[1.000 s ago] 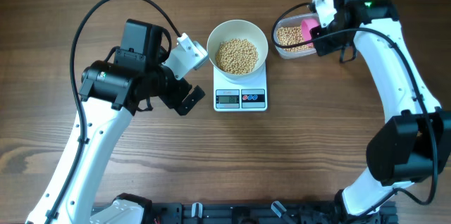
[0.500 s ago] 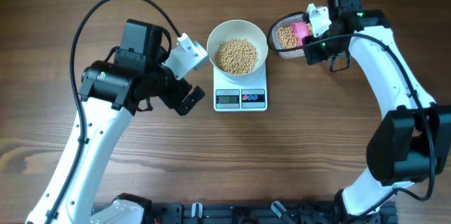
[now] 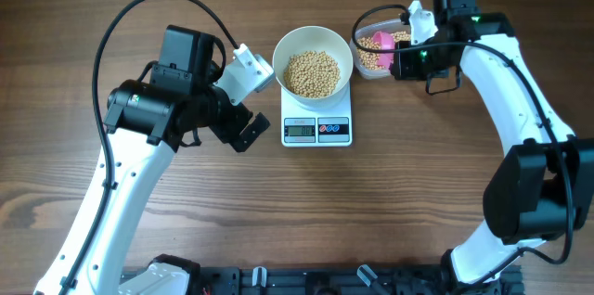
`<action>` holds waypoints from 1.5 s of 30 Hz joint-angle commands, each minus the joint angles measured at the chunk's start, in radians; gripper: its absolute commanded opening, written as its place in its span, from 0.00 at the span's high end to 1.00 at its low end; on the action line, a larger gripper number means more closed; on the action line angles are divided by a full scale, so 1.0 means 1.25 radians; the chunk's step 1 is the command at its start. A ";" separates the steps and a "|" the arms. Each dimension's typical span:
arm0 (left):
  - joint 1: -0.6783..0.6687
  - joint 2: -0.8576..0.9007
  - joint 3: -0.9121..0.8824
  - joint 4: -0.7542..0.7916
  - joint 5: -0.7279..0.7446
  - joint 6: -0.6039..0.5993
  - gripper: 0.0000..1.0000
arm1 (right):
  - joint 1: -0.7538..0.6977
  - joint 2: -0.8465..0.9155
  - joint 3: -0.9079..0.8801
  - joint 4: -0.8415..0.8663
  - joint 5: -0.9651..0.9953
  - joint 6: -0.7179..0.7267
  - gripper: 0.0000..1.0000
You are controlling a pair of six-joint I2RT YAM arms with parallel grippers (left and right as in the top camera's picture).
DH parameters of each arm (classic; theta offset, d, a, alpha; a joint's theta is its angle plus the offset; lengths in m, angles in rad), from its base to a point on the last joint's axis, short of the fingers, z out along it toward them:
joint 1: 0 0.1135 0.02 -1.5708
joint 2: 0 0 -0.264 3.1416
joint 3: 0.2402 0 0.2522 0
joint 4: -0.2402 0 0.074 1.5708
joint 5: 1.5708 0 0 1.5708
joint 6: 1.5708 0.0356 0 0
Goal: Scoop item into bowl and weigh 150g on scale
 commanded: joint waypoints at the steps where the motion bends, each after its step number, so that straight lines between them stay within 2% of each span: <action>1: 0.001 -0.010 -0.002 0.000 0.007 0.015 0.00 | -0.032 0.009 -0.009 0.003 -0.122 0.049 0.96; 5: 0.001 -0.010 -0.002 0.000 0.007 0.015 0.00 | -0.069 0.009 -0.009 0.001 -0.151 0.091 0.96; 20: 0.001 -0.010 -0.002 0.000 0.007 0.015 0.00 | -0.200 0.009 -0.009 -0.037 -0.346 0.085 0.96; 29: 0.001 -0.010 -0.002 0.000 0.007 0.015 0.00 | -0.282 0.009 -0.009 -0.081 -0.551 -0.038 0.96; 38: 0.001 -0.010 -0.002 0.000 0.007 0.015 0.00 | -0.287 0.005 -0.008 -0.102 -0.692 -0.081 0.96; 45: 0.001 -0.010 -0.002 0.000 0.007 0.015 0.00 | -0.272 -0.061 -0.004 -0.073 -0.684 -0.081 0.96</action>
